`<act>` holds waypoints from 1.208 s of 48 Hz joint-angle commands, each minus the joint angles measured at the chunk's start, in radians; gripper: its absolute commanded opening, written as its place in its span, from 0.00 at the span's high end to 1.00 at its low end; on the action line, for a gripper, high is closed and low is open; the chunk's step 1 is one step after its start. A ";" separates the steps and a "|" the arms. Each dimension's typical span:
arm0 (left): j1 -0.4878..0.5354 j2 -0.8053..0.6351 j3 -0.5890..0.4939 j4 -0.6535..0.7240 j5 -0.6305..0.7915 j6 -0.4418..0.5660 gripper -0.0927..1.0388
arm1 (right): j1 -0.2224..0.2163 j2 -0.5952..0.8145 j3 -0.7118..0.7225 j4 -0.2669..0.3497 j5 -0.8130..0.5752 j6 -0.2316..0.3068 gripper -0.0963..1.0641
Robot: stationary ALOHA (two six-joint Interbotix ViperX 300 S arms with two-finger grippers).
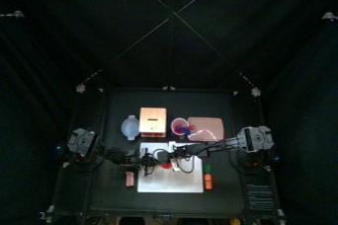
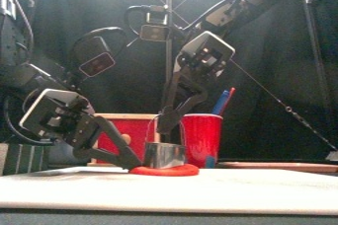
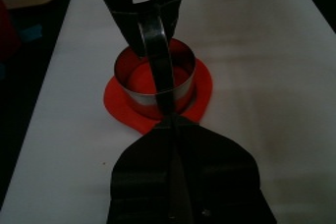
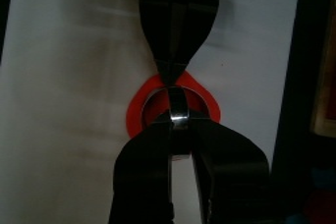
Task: Get the cutter from the drawer then cut the dough then place the extra dough in the bowl
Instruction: Place the extra dough in the bowl
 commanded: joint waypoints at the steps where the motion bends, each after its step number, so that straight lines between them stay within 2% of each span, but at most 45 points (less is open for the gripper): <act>1: 0.003 -0.005 -0.006 0.000 0.009 -0.002 0.49 | -0.011 -0.086 -0.040 -0.006 0.026 -0.002 0.59; 9: 0.003 -0.008 -0.006 -0.002 0.011 -0.002 0.49 | -0.031 -0.161 -0.041 -0.011 0.097 -0.002 0.59; 20: 0.003 -0.011 -0.006 -0.002 0.014 -0.002 0.49 | -0.055 -0.259 0.011 0.011 0.117 0.003 0.59; 24: 0.003 -0.011 -0.008 0.000 0.023 -0.002 0.49 | -0.064 -0.307 0.048 0.028 0.114 0.025 0.59; 30: 0.005 -0.018 -0.008 -0.002 0.037 -0.003 0.49 | -0.061 -0.373 0.132 0.052 0.121 0.086 0.59; 43: 0.008 -0.052 -0.009 -0.002 0.046 0.002 0.49 | -0.034 -0.419 0.339 0.048 0.123 0.213 0.59; 50: 0.023 -0.067 -0.012 0.000 0.067 0.002 0.49 | -0.009 -0.405 0.391 0.023 0.098 0.245 0.59; 58: 0.040 -0.083 -0.025 0.002 0.117 0.003 0.49 | 0.008 -0.371 0.408 0.011 0.072 0.247 0.59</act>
